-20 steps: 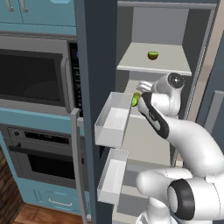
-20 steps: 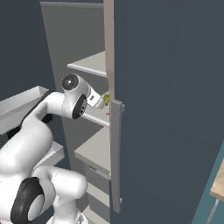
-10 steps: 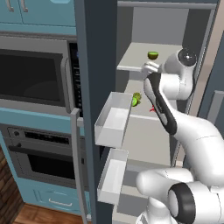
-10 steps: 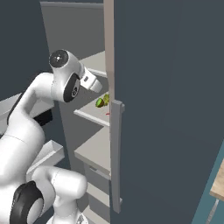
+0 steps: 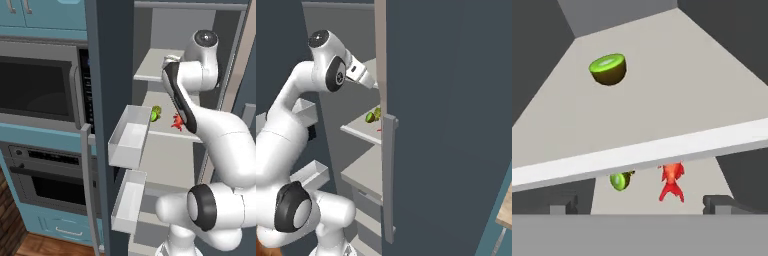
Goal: Take the kiwis from the highest rack and move them to the second highest rack where the broccoli and fish are located, to maximize freezer space. Close the freezer door after rearranging.
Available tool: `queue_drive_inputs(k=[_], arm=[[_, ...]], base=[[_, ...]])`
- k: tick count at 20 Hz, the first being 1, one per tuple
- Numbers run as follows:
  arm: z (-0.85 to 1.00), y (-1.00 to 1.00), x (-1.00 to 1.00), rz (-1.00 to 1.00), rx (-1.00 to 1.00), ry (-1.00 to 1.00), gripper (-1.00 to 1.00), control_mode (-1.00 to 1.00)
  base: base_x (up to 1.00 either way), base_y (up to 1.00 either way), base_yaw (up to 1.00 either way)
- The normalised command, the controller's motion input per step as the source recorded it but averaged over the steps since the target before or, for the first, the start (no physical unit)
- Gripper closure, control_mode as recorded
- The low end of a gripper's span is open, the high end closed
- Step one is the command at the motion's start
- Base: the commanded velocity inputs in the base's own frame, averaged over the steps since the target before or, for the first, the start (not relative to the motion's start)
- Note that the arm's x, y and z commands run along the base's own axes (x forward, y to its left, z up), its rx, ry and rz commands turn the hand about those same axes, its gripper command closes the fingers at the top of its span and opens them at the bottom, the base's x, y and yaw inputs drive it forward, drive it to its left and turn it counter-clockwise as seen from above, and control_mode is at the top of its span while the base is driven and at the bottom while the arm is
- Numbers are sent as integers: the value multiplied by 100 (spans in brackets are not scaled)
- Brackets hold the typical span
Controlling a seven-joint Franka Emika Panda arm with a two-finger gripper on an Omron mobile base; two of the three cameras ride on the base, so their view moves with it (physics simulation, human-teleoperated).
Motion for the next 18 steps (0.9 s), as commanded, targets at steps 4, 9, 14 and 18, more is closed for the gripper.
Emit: queue_drive_inputs(k=[4, 9, 14, 18], arm=[[3, -17, 42, 0, 0, 11, -100, -100], [-2, -10, 48, 0, 0, 0, -100, -100], [0, -4, 45, 0, 0, -2, -100, -100], [-3, -6, 45, 0, 0, 0, -100, -100]], base=[[0, 0, 0], [0, 0, 0], [0, 0, 0], [0, 0, 0]])
